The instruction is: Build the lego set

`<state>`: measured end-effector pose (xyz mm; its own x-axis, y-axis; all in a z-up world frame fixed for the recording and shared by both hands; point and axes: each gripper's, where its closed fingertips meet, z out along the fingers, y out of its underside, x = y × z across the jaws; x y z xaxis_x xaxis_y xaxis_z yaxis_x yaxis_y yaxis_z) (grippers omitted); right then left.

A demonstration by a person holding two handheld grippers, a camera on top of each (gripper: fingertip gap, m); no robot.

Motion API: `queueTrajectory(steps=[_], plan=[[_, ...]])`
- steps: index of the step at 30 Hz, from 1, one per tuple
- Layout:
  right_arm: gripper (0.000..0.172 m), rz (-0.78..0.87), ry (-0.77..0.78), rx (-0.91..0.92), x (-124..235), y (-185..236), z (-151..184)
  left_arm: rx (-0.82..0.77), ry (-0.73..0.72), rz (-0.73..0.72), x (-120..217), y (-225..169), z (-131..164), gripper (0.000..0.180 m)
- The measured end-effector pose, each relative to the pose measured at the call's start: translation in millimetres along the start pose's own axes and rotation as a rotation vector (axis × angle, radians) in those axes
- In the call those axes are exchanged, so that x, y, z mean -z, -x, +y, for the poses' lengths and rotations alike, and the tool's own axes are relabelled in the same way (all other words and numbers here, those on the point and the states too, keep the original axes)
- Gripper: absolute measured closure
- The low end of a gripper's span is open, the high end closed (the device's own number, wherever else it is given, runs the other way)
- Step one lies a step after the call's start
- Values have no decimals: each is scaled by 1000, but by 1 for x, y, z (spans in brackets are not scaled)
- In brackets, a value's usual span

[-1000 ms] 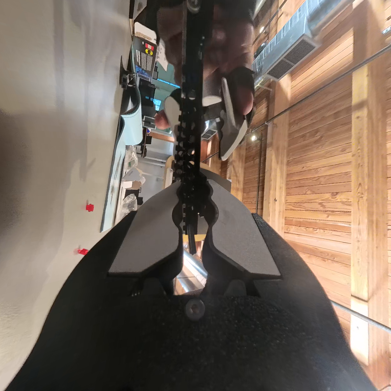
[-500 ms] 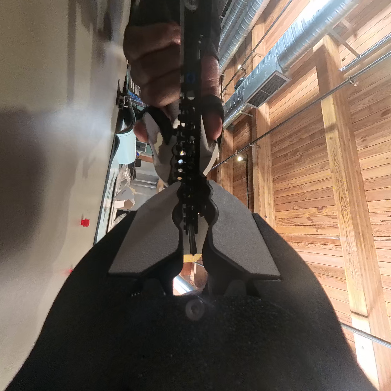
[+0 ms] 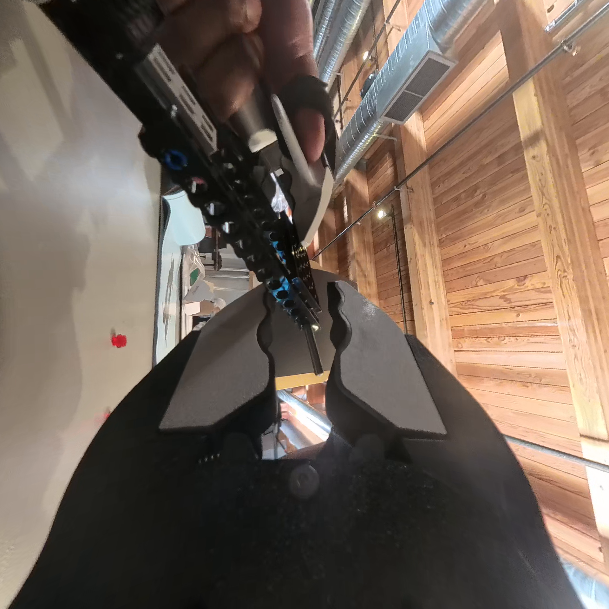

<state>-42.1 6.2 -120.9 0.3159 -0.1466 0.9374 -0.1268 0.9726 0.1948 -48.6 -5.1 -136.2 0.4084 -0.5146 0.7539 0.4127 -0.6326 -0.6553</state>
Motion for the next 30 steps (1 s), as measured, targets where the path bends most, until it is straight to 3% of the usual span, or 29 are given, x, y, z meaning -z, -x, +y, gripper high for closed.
queueTrajectory(steps=[7,12,14,16,19,22,26,30], plan=[[129,6,46,-42,-1,-9,11,-36,-51,-22,4,0,-8,164],[127,-4,131,-182,5,-19,41,-127,-142,-66,17,-3,-22,164],[129,-96,174,-373,7,-10,55,-194,-187,-100,24,-7,-29,164],[131,-273,196,-685,9,10,57,-268,-216,-146,29,-9,-35,164],[129,-528,163,-1218,5,22,38,-339,-272,-180,36,-14,-44,164],[124,-660,86,-1588,-8,9,23,-372,-291,-165,38,-19,-46,164],[125,-769,-14,-1872,-22,-7,12,-452,-287,-190,39,-21,-43,164],[135,-811,-96,-1965,-27,-17,3,-545,-275,-238,38,-25,-41,164]])
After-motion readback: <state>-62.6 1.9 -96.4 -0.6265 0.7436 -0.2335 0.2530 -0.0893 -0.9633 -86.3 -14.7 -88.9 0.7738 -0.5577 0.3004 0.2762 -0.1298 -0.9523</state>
